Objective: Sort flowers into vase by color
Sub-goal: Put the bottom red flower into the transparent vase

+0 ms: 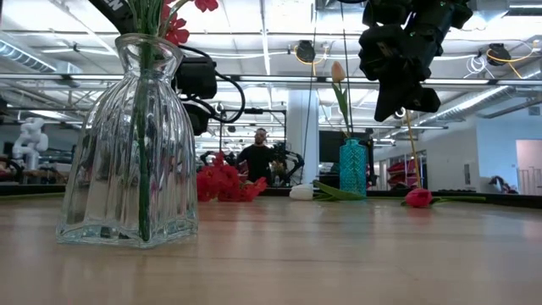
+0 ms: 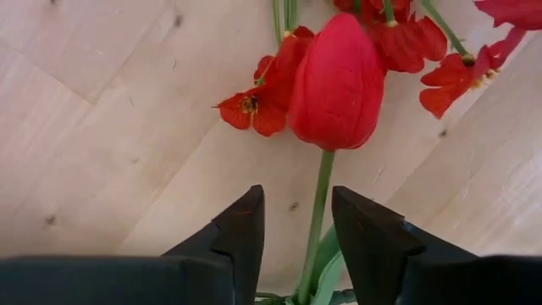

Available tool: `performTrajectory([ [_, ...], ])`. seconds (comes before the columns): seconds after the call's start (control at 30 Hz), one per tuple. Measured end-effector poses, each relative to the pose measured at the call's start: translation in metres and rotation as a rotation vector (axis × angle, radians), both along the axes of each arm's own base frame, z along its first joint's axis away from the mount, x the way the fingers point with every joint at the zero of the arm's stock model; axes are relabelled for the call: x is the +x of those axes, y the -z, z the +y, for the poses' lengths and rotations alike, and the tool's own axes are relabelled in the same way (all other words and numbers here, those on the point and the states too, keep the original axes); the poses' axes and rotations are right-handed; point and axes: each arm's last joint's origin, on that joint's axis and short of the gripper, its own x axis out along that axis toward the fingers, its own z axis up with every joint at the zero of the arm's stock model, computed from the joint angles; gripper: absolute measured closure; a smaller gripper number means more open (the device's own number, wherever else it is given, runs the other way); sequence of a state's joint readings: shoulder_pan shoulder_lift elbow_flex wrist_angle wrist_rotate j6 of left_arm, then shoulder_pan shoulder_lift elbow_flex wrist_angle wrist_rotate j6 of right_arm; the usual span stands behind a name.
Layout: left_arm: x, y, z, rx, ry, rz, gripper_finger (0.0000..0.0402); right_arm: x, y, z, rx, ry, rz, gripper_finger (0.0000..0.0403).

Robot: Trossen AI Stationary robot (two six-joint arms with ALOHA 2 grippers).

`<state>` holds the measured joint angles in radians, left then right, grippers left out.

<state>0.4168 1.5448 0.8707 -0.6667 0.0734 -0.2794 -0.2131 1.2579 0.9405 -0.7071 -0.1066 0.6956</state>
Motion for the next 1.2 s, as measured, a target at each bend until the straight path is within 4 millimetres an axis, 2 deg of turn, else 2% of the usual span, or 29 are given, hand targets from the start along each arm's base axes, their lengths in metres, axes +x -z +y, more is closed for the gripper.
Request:
performTrajectory([
  [0.47,0.004,0.001,-0.005,0.018,0.020,0.001,0.0261,0.000,0.000,0.000,-0.001,-0.001,0.000,0.0403],
  [0.8,0.007,0.022,-0.004,-0.017,0.019,0.089,0.0265,0.001,0.000,0.005,-0.003,-0.023,0.000,0.0403],
  [0.9,0.007,0.023,-0.004,-0.023,0.002,0.094,0.0295,0.002,0.000,0.008,-0.003,-0.036,0.001,0.0403],
  [1.03,0.005,0.015,-0.005,-0.029,-0.001,0.105,0.0380,0.002,0.000,0.011,-0.003,-0.051,0.001,0.0403],
  [1.13,0.007,-0.003,-0.003,-0.008,0.020,0.062,0.0390,0.002,0.000,0.014,-0.002,-0.060,0.002,0.0403],
  [1.2,0.008,-0.022,-0.002,0.011,0.028,0.020,0.0394,0.002,0.000,0.014,-0.001,-0.060,0.007,0.0403],
])
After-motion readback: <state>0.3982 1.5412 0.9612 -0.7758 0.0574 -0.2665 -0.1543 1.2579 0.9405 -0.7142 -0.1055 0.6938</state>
